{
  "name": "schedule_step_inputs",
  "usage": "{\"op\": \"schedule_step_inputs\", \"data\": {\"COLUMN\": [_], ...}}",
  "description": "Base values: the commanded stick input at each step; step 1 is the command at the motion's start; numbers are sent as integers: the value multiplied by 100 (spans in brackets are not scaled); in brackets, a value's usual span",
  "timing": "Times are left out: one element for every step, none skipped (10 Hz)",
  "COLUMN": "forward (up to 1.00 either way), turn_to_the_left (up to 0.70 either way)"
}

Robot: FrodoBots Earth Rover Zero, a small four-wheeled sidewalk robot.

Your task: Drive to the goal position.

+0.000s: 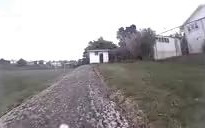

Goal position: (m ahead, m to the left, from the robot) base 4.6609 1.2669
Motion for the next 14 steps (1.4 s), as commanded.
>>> {"op": "schedule_step_inputs", "data": {"forward": [100,100,100,100,100,100,100,100,100,100,100,100,100,100], "turn_to_the_left": [-29,-32,-17,-2,0,0,0,0,0,0,0,0,0,0]}}
